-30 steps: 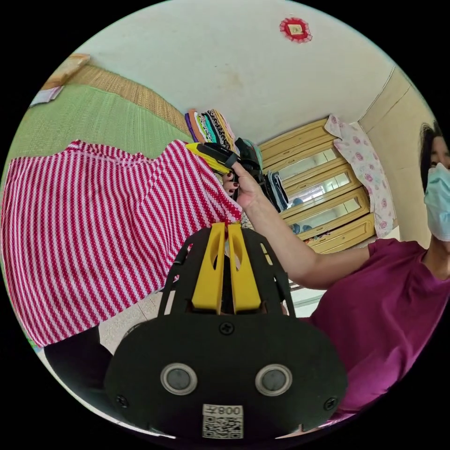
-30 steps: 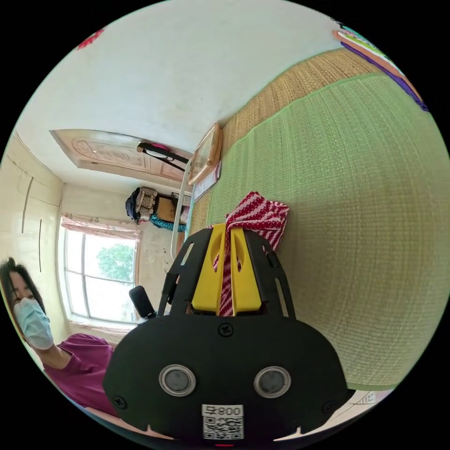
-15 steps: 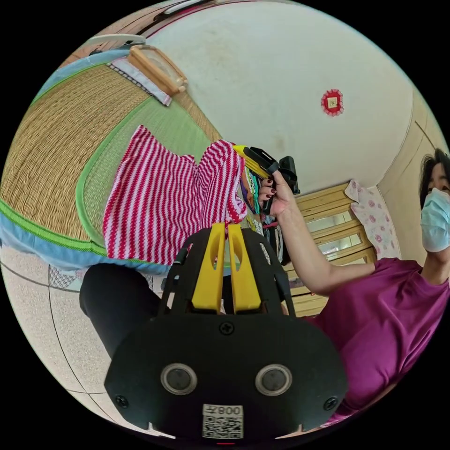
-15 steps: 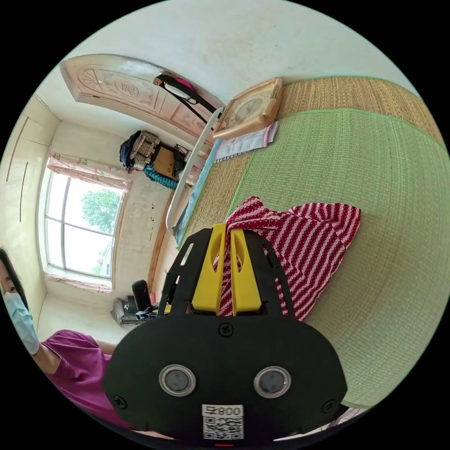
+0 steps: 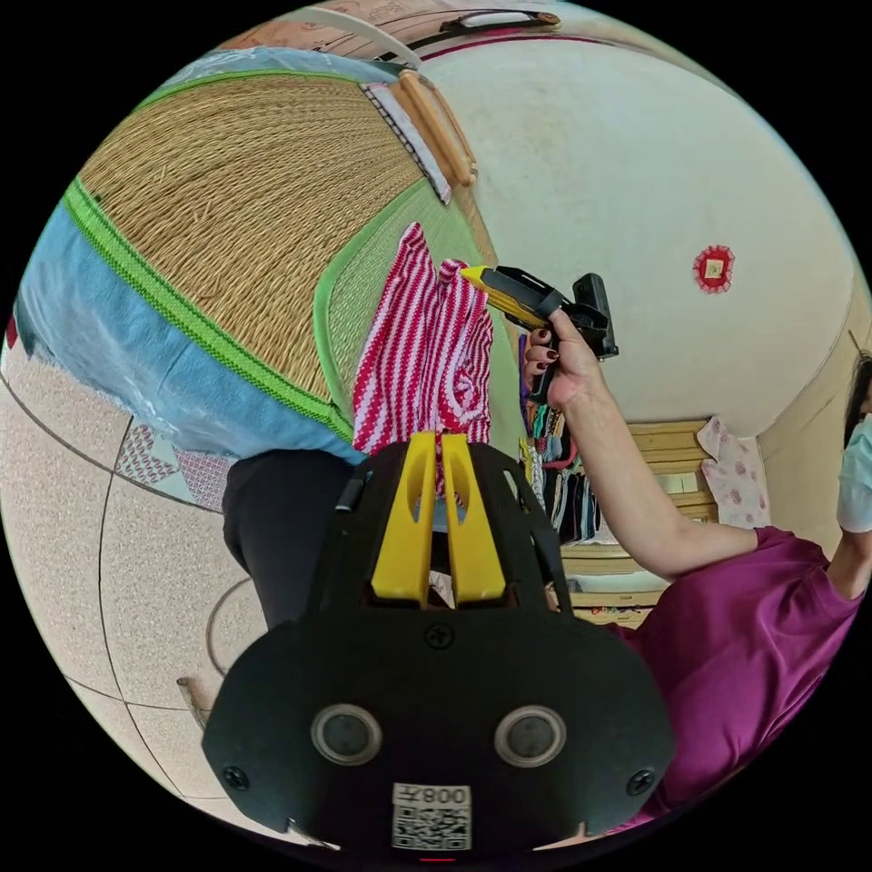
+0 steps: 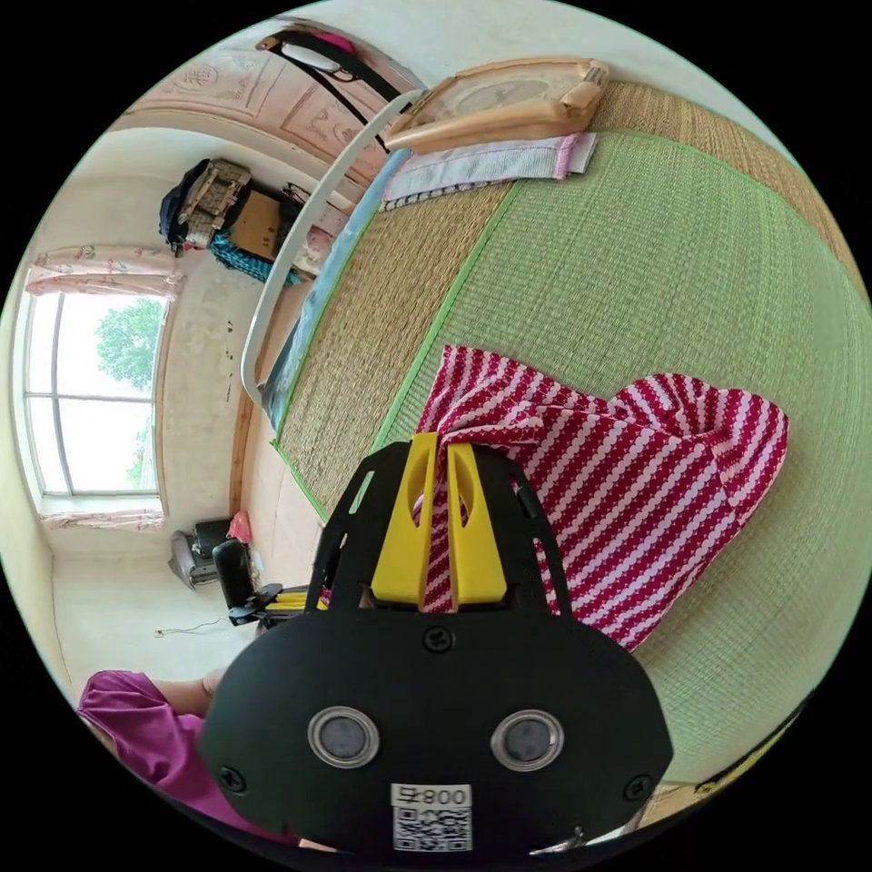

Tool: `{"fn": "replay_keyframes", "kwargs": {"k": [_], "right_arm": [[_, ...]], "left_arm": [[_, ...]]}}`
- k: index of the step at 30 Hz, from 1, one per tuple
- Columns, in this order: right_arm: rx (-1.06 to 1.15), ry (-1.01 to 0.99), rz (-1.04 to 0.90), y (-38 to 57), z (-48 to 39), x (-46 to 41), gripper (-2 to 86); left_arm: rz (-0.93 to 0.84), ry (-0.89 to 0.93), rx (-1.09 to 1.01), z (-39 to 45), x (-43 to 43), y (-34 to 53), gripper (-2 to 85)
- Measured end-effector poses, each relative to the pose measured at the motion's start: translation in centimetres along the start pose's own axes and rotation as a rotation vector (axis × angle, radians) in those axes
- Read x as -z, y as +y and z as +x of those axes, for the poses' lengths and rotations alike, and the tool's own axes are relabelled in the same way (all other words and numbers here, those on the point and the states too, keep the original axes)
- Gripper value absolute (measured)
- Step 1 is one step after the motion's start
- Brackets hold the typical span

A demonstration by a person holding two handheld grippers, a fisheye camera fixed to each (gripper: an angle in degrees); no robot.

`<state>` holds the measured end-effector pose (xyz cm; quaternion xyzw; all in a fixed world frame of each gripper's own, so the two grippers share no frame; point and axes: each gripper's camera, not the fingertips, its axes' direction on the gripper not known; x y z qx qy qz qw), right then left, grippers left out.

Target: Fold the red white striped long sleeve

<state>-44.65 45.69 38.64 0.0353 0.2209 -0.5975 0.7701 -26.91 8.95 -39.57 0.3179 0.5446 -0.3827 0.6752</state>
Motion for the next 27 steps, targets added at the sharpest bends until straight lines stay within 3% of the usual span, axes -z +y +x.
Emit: {"fn": "replay_keyframes", "kwargs": {"k": [13,27], "right_arm": [[0.260,0.298,-0.229,-7.0,-12.2,3.2,5.6],[0.183,0.117,-0.131,-7.7,-15.5,10.7,7.8]], "left_arm": [[-0.012,0.037,0.089,-6.6,5.0,0.1,0.9],[0.000,0.044,0.077,-9.1,9.4,1.4,0.7]]}}
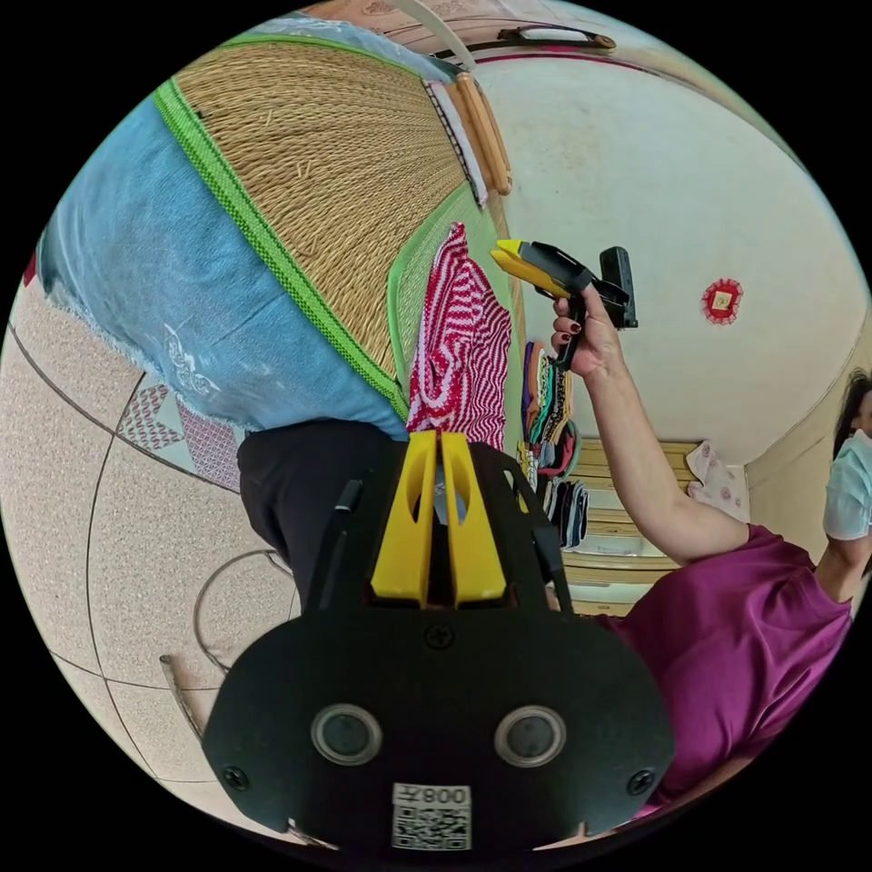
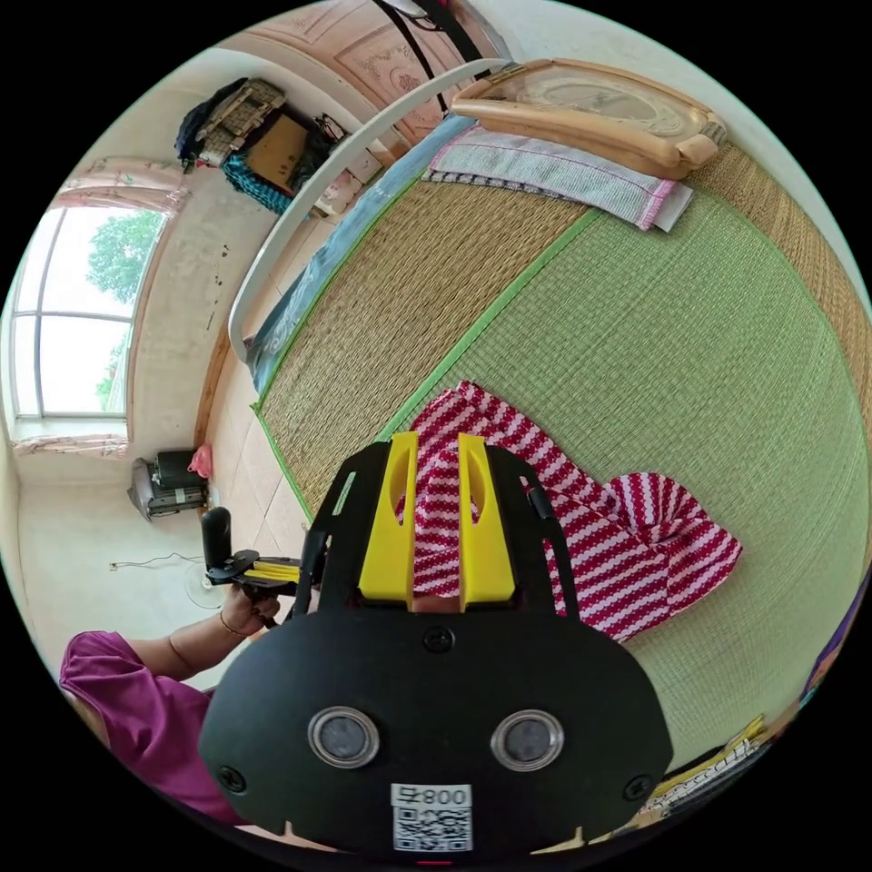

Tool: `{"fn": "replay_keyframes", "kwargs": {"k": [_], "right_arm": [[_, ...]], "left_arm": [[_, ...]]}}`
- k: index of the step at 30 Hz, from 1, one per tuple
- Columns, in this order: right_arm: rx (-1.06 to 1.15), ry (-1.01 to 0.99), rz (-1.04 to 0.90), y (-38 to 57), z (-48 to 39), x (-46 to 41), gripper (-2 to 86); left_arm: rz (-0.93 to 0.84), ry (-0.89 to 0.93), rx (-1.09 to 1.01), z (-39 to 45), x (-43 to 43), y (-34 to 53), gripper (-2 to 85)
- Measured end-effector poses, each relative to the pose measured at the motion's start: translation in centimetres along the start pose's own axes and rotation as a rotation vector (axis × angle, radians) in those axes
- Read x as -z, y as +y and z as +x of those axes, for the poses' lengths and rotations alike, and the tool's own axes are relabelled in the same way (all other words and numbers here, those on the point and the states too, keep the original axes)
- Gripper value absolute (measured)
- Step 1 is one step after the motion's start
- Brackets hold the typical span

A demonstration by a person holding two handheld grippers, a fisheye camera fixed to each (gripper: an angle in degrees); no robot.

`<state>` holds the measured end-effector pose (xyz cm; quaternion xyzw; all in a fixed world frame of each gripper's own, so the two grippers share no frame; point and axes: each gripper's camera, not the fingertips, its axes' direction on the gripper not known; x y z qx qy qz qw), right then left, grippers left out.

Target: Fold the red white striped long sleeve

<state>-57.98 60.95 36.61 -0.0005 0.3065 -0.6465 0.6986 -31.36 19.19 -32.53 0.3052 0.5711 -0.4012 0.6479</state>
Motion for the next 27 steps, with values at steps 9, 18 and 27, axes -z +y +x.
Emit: {"fn": "replay_keyframes", "kwargs": {"k": [9,18,27], "right_arm": [[0.027,0.168,-0.024,0.3,-2.7,0.1,8.3],[0.192,0.434,-0.076,-0.1,-8.2,-2.9,7.4],[0.267,0.526,-0.022,2.7,-10.9,-1.9,0.9]], "left_arm": [[0.004,-0.015,-0.074,0.5,1.4,0.0,0.5],[-0.027,-0.028,-0.077,-0.2,0.8,-0.1,0.3],[-0.034,-0.036,-0.090,-0.2,0.6,-0.1,0.1]]}}
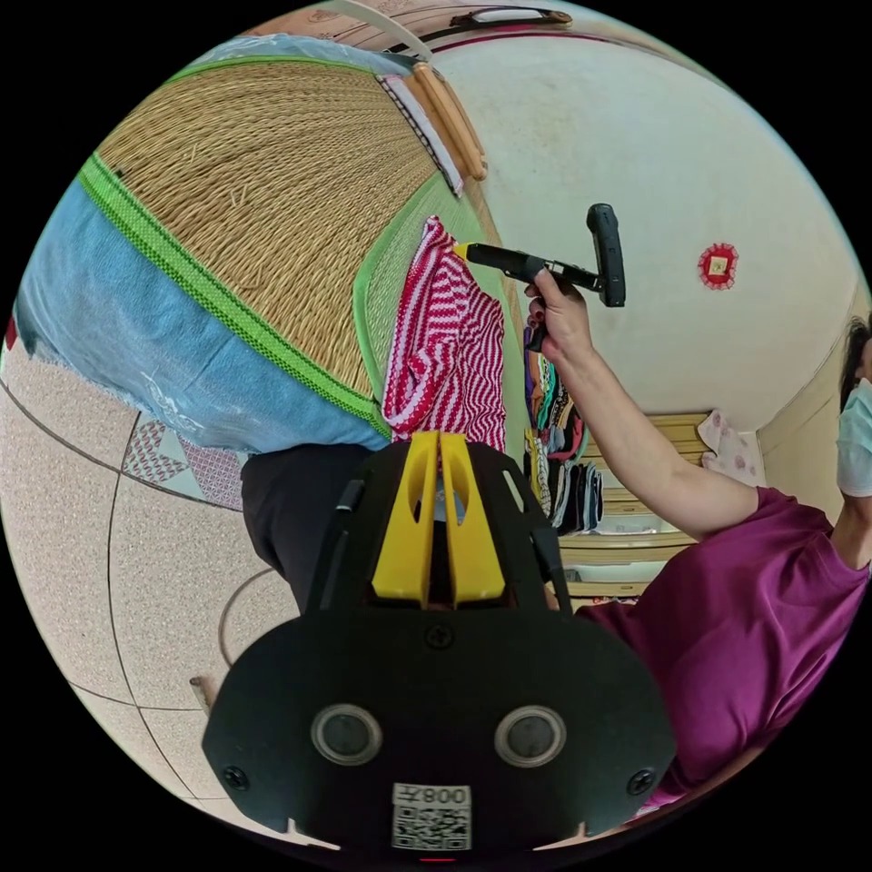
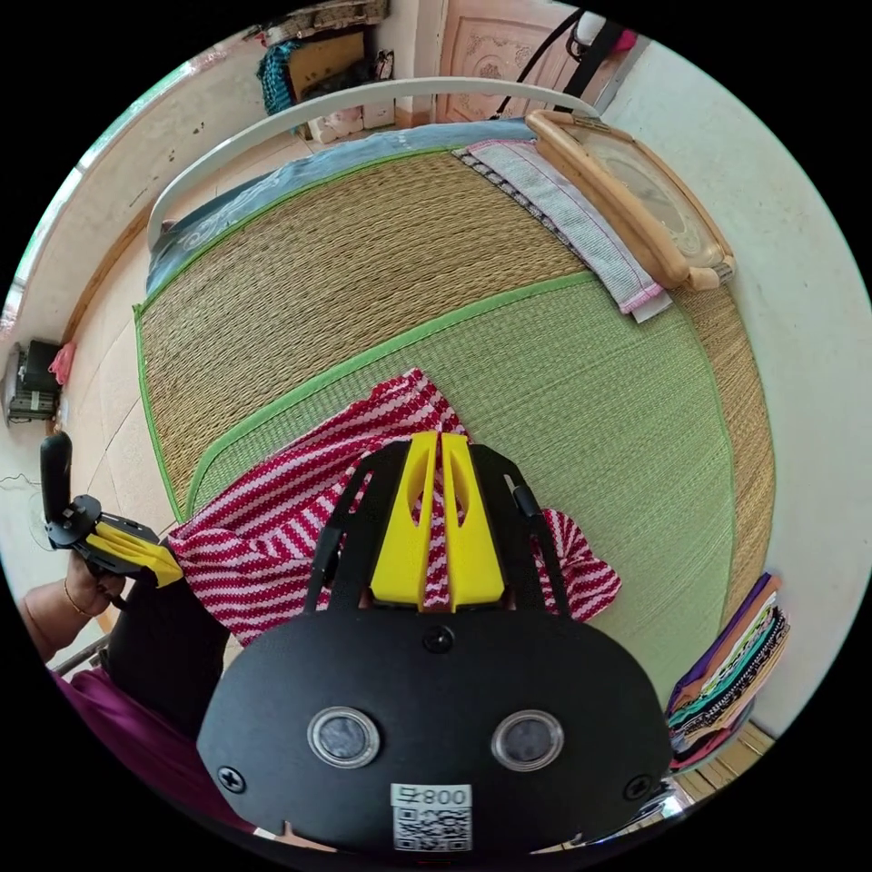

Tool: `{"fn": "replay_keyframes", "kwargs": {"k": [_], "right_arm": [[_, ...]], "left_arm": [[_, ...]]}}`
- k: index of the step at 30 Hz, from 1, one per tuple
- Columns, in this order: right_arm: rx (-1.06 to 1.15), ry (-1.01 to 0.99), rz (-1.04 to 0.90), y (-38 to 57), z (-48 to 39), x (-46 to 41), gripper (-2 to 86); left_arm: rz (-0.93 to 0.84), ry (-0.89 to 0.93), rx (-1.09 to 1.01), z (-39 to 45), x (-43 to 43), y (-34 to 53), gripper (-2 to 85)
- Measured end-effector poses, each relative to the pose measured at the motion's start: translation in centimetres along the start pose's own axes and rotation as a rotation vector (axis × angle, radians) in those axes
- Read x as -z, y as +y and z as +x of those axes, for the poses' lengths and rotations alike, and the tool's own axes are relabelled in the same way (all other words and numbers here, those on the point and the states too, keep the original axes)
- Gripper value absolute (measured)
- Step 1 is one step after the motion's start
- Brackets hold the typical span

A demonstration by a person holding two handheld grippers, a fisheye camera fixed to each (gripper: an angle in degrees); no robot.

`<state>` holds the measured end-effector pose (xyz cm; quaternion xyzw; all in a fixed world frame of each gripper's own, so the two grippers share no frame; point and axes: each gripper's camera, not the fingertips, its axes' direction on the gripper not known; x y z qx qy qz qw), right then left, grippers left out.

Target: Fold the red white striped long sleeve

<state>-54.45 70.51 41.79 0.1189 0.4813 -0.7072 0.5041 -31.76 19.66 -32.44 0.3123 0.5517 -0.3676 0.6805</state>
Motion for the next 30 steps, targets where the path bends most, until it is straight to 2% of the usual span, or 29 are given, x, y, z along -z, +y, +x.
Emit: {"fn": "replay_keyframes", "kwargs": {"k": [5,11,18,24,30], "right_arm": [[-0.034,-0.016,0.043,1.5,1.1,1.0,0.8],[-0.073,-0.063,-0.062,1.6,3.1,-3.7,3.7],[-0.149,-0.175,0.075,5.1,6.3,-2.6,5.4],[-0.211,-0.330,0.169,12.2,8.4,-2.7,4.7],[-0.218,-0.436,0.098,21.3,5.2,-7.5,3.1]], "left_arm": [[0.001,-0.012,-0.009,0.4,-0.4,0.1,0.1],[-0.002,-0.023,-0.015,1.0,-1.0,0.0,0.1],[0.016,-0.034,-0.022,2.0,-2.0,-0.4,0.1],[-0.015,-0.084,0.000,2.2,-3.8,-0.9,0.1],[-0.017,-0.107,0.009,2.8,-5.0,-1.0,0.1]]}}
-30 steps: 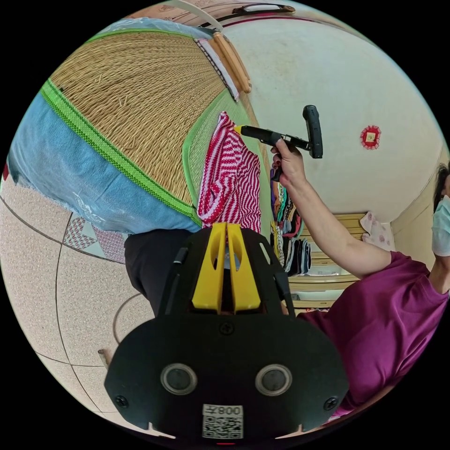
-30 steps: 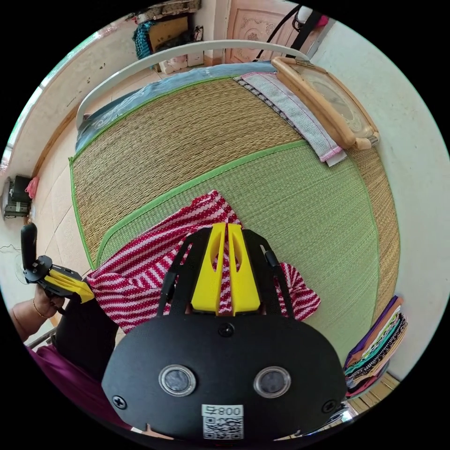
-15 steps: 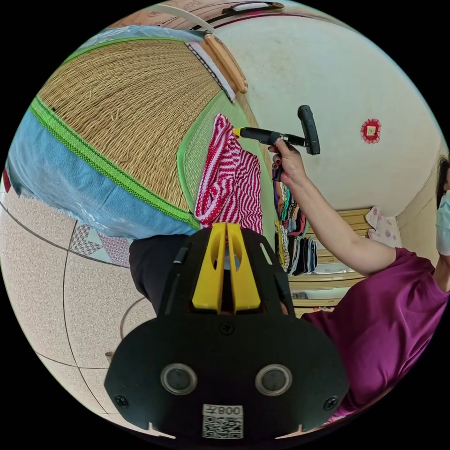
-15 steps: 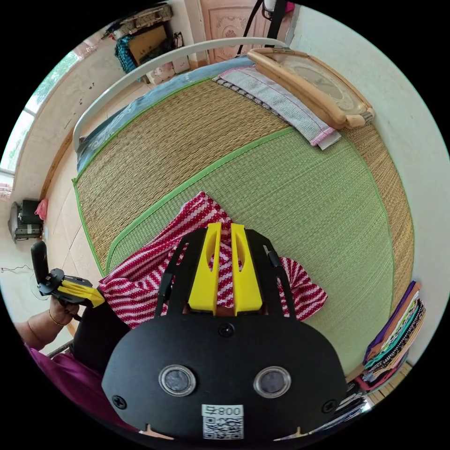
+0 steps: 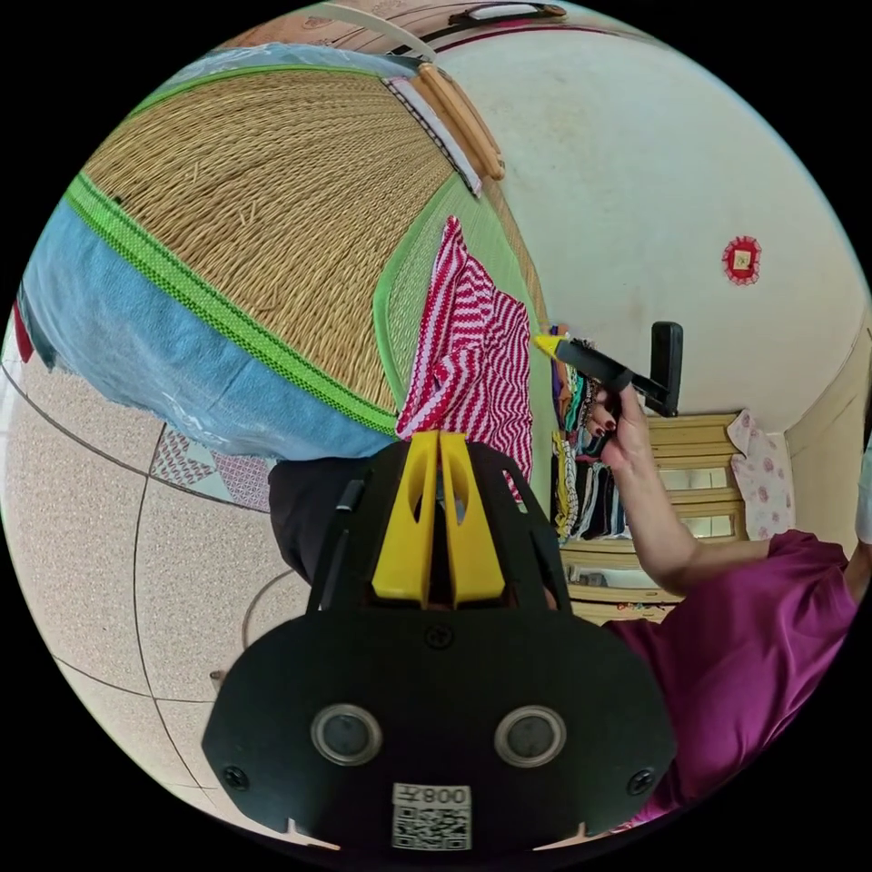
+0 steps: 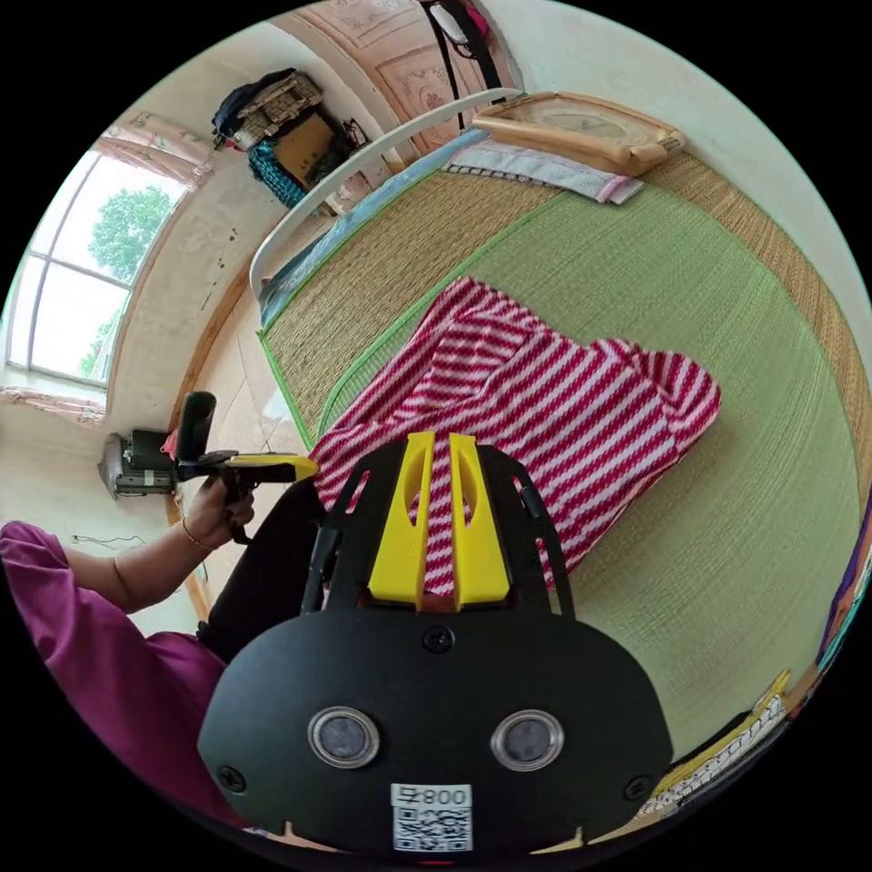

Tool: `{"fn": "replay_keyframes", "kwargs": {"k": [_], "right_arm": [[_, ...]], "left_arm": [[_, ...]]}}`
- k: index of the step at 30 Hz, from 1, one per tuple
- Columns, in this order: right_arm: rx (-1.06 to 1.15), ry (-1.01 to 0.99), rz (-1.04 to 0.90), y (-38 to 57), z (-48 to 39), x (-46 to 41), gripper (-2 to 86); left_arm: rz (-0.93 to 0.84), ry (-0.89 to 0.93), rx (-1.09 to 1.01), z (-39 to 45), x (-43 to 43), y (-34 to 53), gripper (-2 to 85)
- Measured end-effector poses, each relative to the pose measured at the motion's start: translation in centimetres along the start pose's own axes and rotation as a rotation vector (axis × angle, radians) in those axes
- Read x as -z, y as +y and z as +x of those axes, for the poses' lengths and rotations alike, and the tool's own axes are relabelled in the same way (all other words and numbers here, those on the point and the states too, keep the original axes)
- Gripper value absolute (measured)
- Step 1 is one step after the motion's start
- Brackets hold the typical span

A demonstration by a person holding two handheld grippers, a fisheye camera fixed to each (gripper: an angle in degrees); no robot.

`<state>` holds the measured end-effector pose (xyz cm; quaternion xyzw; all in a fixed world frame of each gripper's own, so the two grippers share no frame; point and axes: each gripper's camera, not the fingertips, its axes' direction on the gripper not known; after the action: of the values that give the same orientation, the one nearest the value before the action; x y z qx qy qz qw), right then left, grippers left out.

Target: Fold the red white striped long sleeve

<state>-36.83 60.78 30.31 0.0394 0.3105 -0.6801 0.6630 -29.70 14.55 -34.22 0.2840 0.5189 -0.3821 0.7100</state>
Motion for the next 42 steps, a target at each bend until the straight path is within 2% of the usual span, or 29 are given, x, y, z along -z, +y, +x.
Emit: {"fn": "replay_keyframes", "kwargs": {"k": [2,5,9,12,17,23,27,34,42], "right_arm": [[-0.043,-0.042,-0.067,3.1,1.1,-2.9,2.5],[-0.065,-0.101,-0.066,6.0,1.7,-4.3,1.6],[-0.061,-0.068,-0.070,9.0,1.9,-5.7,0.5],[-0.118,-0.047,-0.125,11.7,4.3,-8.9,0.3],[-0.176,-0.183,-0.032,14.7,7.4,-10.1,0.3],[-0.223,-0.207,0.070,16.6,11.4,-9.6,1.5],[-0.325,-0.231,0.132,17.2,16.8,-9.4,4.9],[-0.469,-0.310,0.173,14.4,26.9,-12.6,8.4],[-0.467,-0.354,0.144,10.1,31.5,-16.4,2.1]], "left_arm": [[0.002,0.011,0.008,0.1,-0.4,-0.1,0.1],[0.011,-0.011,-0.003,1.3,-0.8,-0.1,0.1],[-0.020,-0.084,-0.029,2.6,-2.1,-0.3,0.1],[-0.012,-0.068,-0.009,2.9,-2.9,-0.4,0.2],[0.001,-0.074,-0.099,6.9,-4.1,-0.3,0.2],[-0.147,0.007,-0.284,14.3,-10.9,-0.9,0.3],[-0.238,0.015,-0.369,18.2,-16.8,-2.0,0.7],[-0.386,-0.101,-0.401,20.6,-24.5,-3.0,0.4],[-0.396,-0.112,-0.394,22.0,-26.5,-4.2,0.1]]}}
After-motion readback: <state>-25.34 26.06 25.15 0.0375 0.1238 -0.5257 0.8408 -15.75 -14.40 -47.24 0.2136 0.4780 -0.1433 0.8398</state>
